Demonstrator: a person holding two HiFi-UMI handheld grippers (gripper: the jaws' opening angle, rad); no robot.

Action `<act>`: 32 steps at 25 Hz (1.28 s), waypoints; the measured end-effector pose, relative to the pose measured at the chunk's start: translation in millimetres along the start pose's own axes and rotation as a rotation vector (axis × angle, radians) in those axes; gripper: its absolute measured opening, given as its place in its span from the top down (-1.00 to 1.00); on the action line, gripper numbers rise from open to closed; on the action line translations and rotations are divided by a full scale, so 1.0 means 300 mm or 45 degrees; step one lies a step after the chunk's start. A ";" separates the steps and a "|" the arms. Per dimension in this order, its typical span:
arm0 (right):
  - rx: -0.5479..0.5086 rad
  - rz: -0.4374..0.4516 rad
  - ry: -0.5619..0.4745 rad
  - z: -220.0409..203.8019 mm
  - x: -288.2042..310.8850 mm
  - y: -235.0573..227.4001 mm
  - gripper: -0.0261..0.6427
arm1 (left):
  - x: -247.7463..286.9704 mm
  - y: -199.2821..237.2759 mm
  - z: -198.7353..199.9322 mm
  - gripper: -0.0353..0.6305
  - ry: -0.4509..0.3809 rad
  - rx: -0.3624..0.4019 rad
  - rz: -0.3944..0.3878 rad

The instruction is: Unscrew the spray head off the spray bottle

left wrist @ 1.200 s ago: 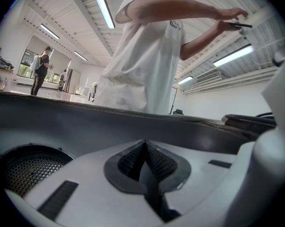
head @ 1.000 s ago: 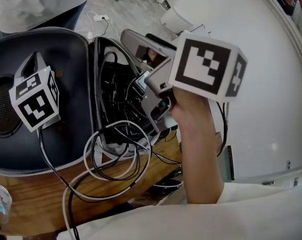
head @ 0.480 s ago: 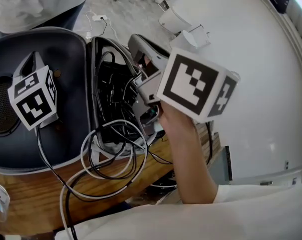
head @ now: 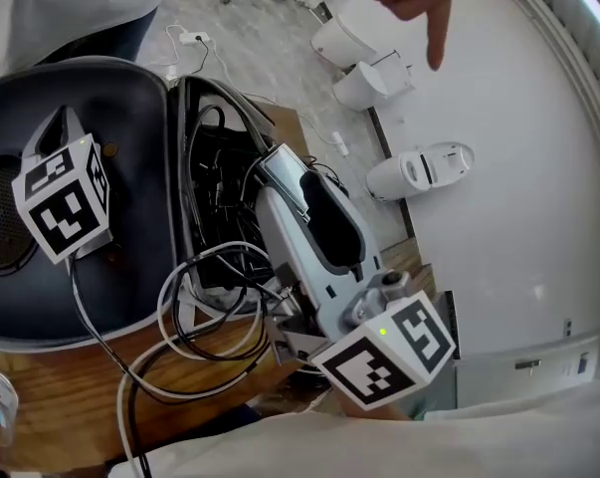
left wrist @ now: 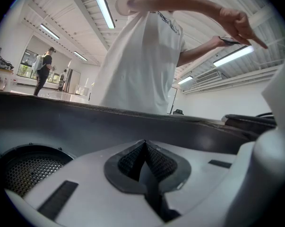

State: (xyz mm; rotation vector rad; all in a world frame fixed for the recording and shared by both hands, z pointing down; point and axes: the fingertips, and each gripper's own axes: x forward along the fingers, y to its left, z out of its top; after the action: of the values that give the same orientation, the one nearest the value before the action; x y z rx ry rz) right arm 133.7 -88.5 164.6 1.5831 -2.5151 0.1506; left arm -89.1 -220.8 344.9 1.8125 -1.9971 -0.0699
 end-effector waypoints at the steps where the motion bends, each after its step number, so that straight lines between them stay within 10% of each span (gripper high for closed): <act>1: 0.035 -0.017 0.021 -0.022 -0.017 -0.005 0.56 | 0.001 0.000 0.001 0.90 -0.001 0.000 0.000; 2: 0.070 -0.025 0.043 -0.039 -0.031 -0.008 0.94 | 0.001 0.000 0.002 0.90 -0.002 -0.001 0.000; 10: -0.020 -0.079 0.116 0.014 -0.009 -0.037 0.94 | 0.001 0.000 -0.001 0.90 -0.001 -0.004 0.000; 12: -0.137 -0.078 0.090 0.080 0.047 -0.035 0.67 | 0.002 0.001 0.000 0.90 -0.001 -0.003 -0.001; 16: -0.706 -0.101 0.056 0.175 0.185 0.013 0.17 | 0.004 0.001 -0.001 0.90 -0.001 -0.003 0.000; 19: -1.221 -0.149 0.073 0.188 0.253 0.070 0.17 | 0.004 -0.002 -0.003 0.90 -0.001 -0.004 0.000; 21: -1.298 -0.140 0.074 0.170 0.282 0.099 0.40 | 0.004 -0.001 -0.003 0.90 0.000 -0.004 0.001; 22: -1.295 -0.125 0.071 0.161 0.291 0.111 0.86 | 0.004 -0.001 -0.002 0.90 -0.001 -0.004 0.002; 26: -1.146 -0.073 0.063 0.142 0.286 0.142 0.94 | 0.004 -0.004 -0.002 0.90 -0.001 -0.003 0.001; 32: -0.193 0.074 -0.073 0.226 0.224 0.087 0.87 | 0.002 -0.005 0.003 0.90 -0.007 -0.002 -0.002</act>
State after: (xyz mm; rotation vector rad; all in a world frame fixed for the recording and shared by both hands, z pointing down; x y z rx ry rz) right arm 75.9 -148.4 111.3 1.4776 -2.5485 -0.0776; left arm -88.1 -221.9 343.9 1.8151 -1.9987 -0.0776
